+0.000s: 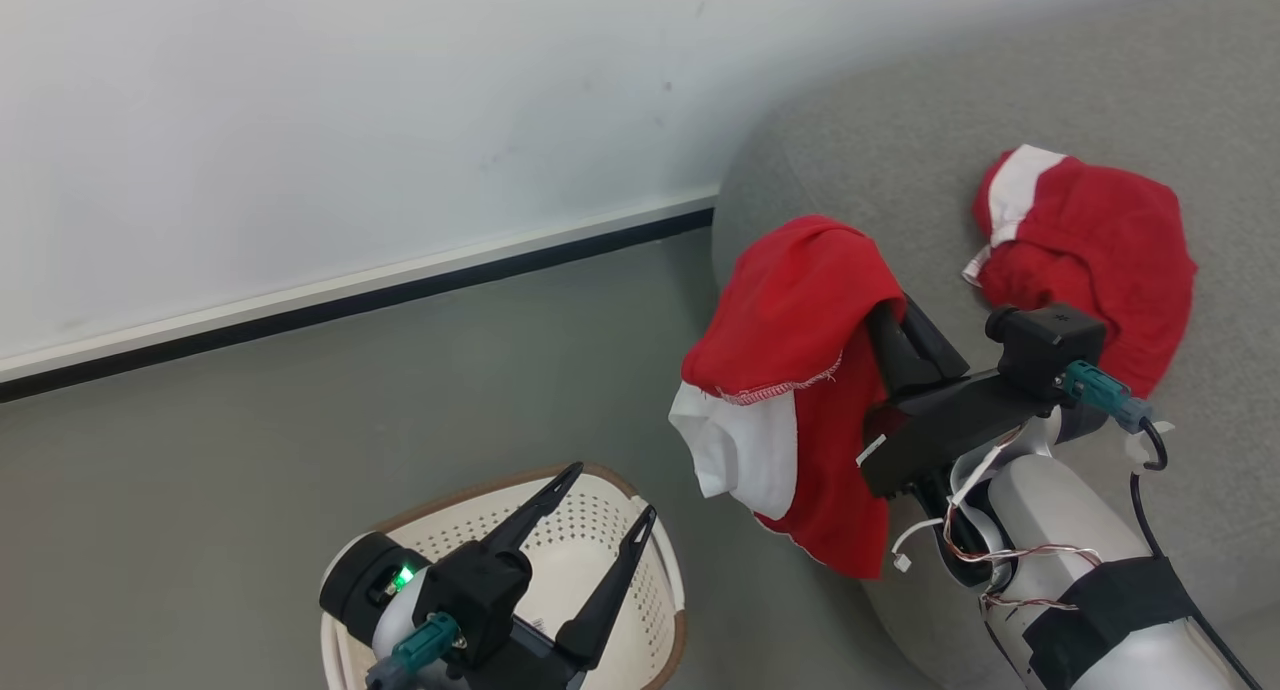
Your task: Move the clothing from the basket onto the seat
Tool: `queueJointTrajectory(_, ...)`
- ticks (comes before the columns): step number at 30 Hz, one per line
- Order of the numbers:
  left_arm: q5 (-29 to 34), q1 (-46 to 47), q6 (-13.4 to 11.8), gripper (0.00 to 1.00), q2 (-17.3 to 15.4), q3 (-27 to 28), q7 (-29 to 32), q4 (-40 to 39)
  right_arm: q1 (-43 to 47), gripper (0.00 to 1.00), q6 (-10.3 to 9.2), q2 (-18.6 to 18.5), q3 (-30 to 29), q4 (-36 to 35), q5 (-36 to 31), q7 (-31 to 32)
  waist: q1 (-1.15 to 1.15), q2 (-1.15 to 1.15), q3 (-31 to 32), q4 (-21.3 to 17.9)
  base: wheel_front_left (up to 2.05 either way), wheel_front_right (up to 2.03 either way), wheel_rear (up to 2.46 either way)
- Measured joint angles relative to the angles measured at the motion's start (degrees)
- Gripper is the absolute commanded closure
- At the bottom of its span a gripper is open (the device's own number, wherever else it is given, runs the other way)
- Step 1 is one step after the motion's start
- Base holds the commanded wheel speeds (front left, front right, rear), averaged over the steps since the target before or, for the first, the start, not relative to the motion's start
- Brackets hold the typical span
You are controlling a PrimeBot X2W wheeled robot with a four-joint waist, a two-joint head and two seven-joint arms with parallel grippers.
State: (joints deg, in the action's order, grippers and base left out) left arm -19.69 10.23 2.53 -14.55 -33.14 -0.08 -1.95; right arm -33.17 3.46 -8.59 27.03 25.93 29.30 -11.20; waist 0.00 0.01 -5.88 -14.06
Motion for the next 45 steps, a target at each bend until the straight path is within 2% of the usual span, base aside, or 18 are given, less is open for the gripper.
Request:
queueJointTrajectory(10, 0.23, 1.43, 0.05, 0.00, -0.56, 0.05, 0.82, -0.47, 0.58, 1.00, -0.87, -0.79, -2.00, -0.35, 0.59, -0.59, 0.00, 0.00, -2.36, -4.87, 0.00, 0.00, 0.00)
queueJointTrajectory(20, 1.64, 3.18, 0.53, 0.00, -0.80, -0.25, 1.53, -1.22, -2.77, 1.00, -1.51, -3.21, -6.21, 0.56, 2.25, -1.07, 0.00, 0.00, -5.24, -6.76, 0.00, 0.00, 0.00)
queueJointTrajectory(33, 1.91, 6.06, 1.53, 0.00, -0.94, -1.15, 2.59, -2.44, -15.19, 1.00, -2.50, -8.31, -11.80, 5.70, 2.98, -0.81, 0.01, 0.00, -8.61, -5.78, 0.00, 0.00, 0.00)
queueJointTrajectory(45, 2.16, 8.33, 2.53, 0.00, -1.20, -2.29, 2.86, -3.68, -27.72, 1.00, -4.66, -17.11, -18.03, 10.39, 2.89, -0.56, 0.01, 0.00, -12.00, -2.35, 0.00, 0.00, 0.00)
